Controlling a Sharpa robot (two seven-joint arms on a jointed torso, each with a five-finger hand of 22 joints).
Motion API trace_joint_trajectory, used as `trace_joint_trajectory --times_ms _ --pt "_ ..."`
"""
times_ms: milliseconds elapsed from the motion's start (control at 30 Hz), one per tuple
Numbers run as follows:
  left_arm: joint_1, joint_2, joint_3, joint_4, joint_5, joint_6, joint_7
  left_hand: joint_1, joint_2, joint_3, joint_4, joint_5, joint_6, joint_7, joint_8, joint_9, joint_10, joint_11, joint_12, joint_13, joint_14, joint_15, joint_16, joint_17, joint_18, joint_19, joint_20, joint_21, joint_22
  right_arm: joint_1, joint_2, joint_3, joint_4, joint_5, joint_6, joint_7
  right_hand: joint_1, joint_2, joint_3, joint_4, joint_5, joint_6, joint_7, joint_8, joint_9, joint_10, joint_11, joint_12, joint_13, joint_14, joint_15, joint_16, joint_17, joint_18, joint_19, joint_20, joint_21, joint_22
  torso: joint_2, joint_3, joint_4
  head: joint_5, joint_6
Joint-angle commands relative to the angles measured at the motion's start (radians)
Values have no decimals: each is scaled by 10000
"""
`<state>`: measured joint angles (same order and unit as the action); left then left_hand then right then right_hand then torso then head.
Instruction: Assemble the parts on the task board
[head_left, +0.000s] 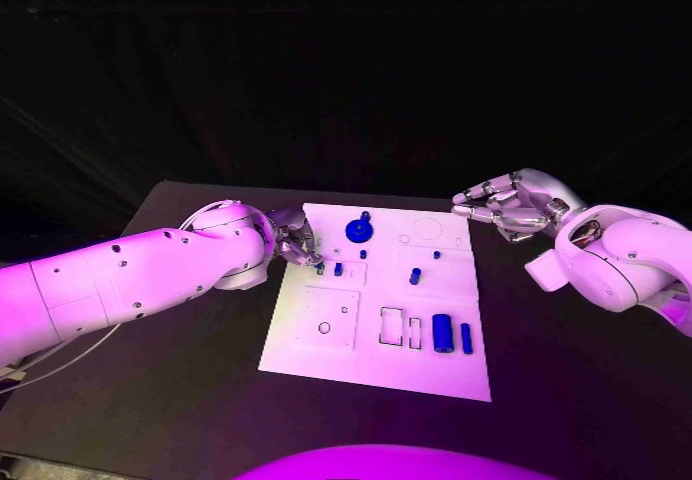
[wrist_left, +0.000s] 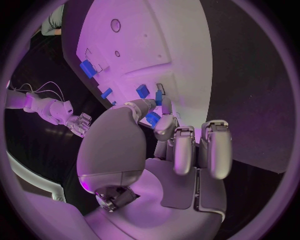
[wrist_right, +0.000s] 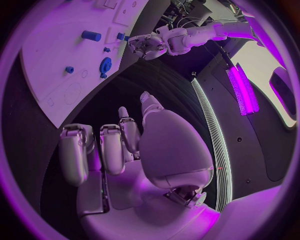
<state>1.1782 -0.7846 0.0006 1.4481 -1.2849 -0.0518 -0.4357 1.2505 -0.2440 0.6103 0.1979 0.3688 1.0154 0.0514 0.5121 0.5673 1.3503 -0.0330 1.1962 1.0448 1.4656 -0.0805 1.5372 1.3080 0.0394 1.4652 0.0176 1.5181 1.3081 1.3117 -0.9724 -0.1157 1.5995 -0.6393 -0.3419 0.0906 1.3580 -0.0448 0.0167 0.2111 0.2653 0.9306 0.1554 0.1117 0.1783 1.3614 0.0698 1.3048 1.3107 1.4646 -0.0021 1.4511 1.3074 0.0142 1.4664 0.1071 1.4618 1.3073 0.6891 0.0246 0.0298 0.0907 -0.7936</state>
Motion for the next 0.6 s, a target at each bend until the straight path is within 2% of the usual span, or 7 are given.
trace_joint_trajectory --times_ms 33,433,600 --pt "-16 50 4 -23 -293 180 -44 110 30 1660 -1714 69 158 -59 27 9 78 4 10 -14 925 -98 48 2192 -191 627 -41 42 1875 -5 1 2 13 -5 43 106 -48 38 -17 18 44 41 -2 -43 -5 58 -8 31 272 634 -58 -20 964 145 456 -97 -11 1832 3 1 -2 7 7" --pt "-29 93 4 -83 -310 296 -66 110 30 1660 -1714 69 158 -59 27 9 78 4 10 -14 925 -98 48 2192 -191 627 -41 42 1875 -6 -6 2 13 -5 51 109 -56 45 -21 18 63 40 -3 -45 -6 62 -9 36 276 635 -59 -22 964 144 459 -98 -9 1835 -1 12 -11 -3 -1" --pt "-30 103 5 -91 -218 584 -24 103 29 1665 -1712 76 165 -60 20 6 84 4 8 -11 924 -99 46 2189 -189 623 -43 37 1868 -6 -8 2 15 -5 65 107 -56 45 -21 18 63 40 -3 -45 -6 62 -9 36 276 635 -59 -22 964 144 459 -98 -9 1835 -2 7 -5 -12 -6"
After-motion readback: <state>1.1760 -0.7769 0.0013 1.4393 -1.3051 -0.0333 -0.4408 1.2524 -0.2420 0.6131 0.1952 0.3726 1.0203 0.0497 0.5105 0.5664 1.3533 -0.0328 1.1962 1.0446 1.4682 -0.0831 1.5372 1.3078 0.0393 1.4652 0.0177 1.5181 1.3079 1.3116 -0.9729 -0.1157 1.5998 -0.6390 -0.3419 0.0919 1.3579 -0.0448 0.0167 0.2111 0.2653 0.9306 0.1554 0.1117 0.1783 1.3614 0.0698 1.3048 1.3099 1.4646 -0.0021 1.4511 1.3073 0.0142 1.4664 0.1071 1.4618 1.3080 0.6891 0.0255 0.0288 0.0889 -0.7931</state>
